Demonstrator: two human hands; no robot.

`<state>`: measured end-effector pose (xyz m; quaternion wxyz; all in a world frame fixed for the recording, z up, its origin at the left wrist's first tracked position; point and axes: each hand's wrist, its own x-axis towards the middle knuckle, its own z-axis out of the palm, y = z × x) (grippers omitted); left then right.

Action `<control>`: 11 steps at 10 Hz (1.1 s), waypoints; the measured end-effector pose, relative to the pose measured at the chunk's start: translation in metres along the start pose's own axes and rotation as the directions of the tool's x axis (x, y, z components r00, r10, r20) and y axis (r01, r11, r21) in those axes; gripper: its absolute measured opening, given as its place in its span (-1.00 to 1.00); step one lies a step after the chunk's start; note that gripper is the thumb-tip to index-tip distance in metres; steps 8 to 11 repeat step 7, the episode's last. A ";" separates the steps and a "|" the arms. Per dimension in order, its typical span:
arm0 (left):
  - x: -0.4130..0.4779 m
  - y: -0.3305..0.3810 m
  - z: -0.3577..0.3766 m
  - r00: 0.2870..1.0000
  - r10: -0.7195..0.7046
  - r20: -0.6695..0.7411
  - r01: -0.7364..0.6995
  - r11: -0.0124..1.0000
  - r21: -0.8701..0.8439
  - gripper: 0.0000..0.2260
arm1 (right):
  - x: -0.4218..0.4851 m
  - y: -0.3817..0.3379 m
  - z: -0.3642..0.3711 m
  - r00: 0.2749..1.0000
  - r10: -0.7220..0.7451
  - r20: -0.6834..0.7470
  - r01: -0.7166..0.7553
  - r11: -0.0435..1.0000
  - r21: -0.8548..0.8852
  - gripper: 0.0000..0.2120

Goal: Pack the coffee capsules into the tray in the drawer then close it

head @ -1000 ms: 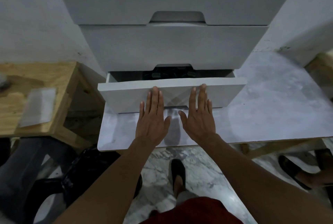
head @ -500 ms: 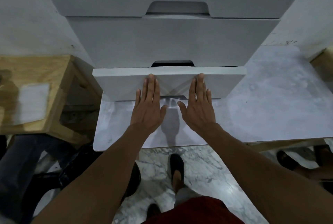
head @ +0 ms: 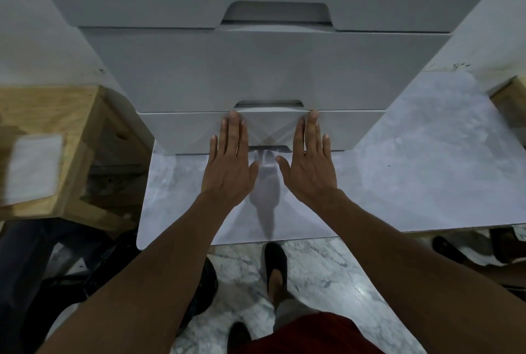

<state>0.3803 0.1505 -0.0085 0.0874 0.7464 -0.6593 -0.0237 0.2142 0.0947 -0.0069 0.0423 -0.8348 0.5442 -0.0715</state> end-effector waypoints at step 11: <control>-0.049 -0.009 -0.056 0.993 0.112 0.049 -0.108 0.991 -0.081 -0.34 | -0.033 -0.012 -0.069 0.999 -0.006 0.042 0.001 0.994 0.109 -0.30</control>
